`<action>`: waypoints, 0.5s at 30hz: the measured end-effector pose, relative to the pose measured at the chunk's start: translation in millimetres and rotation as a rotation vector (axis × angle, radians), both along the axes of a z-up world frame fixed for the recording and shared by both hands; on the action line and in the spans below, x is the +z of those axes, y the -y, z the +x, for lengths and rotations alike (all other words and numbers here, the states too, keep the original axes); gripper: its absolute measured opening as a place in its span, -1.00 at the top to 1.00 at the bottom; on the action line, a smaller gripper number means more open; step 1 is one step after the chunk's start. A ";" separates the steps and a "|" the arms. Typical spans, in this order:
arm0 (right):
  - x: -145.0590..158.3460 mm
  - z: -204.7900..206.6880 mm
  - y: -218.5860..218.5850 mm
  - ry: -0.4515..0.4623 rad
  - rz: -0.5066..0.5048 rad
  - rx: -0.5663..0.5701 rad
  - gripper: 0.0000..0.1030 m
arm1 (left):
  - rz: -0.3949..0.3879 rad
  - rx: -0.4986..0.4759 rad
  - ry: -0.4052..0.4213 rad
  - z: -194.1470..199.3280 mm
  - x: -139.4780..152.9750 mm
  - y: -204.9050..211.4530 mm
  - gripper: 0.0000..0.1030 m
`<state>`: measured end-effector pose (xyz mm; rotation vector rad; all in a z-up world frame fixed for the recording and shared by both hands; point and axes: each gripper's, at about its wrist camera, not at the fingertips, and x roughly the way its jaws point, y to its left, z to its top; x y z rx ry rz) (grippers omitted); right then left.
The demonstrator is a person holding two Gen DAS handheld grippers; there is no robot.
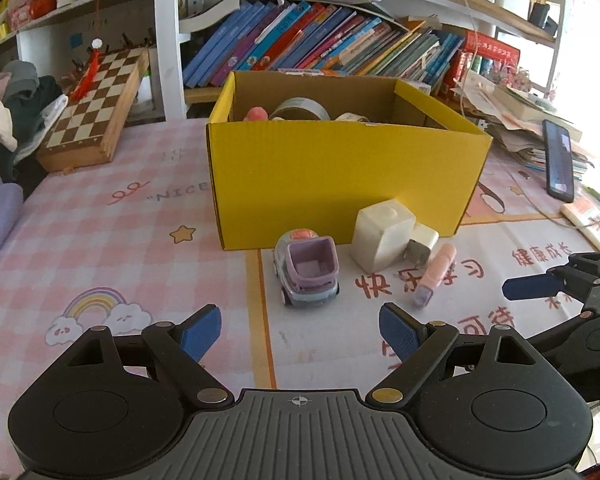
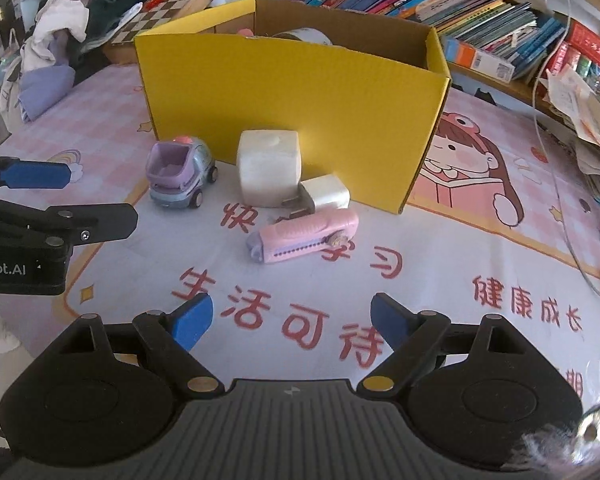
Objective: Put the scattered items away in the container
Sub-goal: 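Grasp the lavender toy car with the left tool while the right tool grasps the pink pen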
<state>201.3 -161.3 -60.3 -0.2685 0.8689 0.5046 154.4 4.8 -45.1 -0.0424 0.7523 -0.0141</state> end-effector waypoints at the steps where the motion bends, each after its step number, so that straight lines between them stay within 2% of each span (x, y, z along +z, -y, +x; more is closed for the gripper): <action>1: -1.0 3.8 -0.3 -0.004 0.001 0.004 -0.67 | 0.000 0.002 -0.004 3.1 -0.9 0.1 -0.72; 15: -10.0 50.8 -7.4 -0.045 0.002 0.067 -0.67 | -0.008 0.031 -0.041 38.2 -6.7 -1.7 -0.70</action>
